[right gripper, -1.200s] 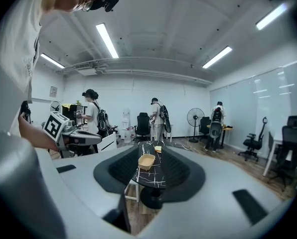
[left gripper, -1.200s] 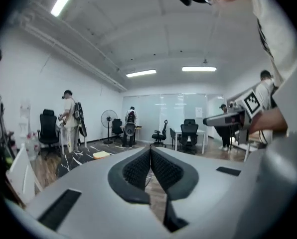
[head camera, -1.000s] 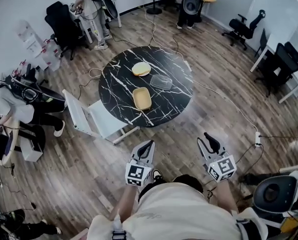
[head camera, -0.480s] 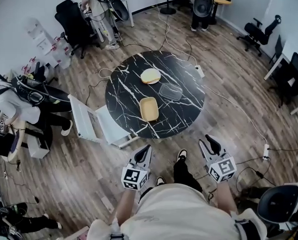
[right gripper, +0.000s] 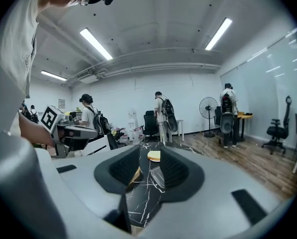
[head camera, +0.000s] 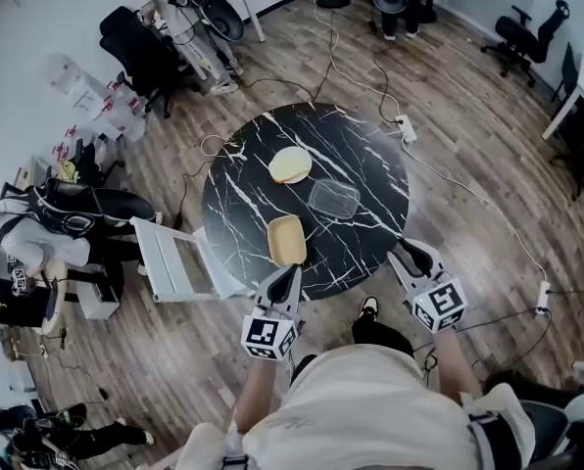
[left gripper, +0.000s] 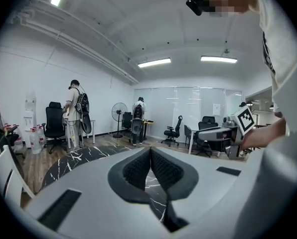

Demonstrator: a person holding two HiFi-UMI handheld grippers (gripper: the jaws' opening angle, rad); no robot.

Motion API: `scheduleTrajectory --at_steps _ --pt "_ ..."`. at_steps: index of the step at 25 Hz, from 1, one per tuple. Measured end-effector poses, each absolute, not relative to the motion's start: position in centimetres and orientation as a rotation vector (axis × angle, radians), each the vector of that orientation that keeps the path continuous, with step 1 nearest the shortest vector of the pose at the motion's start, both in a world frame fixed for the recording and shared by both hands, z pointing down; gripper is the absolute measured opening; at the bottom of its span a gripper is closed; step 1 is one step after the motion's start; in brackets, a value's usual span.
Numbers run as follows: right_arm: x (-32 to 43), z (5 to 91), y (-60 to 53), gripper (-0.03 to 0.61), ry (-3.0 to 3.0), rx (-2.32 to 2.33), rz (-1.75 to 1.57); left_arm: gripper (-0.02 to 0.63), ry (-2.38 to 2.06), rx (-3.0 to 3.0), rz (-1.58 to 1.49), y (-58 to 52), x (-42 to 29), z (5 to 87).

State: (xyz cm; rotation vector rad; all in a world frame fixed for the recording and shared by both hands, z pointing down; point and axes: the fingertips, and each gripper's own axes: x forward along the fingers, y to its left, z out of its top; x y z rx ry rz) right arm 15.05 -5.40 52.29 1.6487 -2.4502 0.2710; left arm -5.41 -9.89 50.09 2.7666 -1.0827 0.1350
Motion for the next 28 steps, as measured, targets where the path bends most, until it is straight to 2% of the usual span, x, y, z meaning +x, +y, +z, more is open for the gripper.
scheduleTrajectory --at_steps 7,18,28 --pt "17.7 54.8 -11.2 0.133 -2.501 1.505 0.308 0.017 -1.151 2.727 0.198 -13.7 -2.2 50.9" --pt "16.8 57.4 -18.9 0.127 -2.463 1.414 0.325 0.017 -1.165 2.703 0.144 -19.0 -2.2 51.2" --pt "14.9 62.3 -25.5 0.129 -2.298 1.346 0.395 0.017 -1.148 2.725 0.053 -24.0 -6.0 50.8"
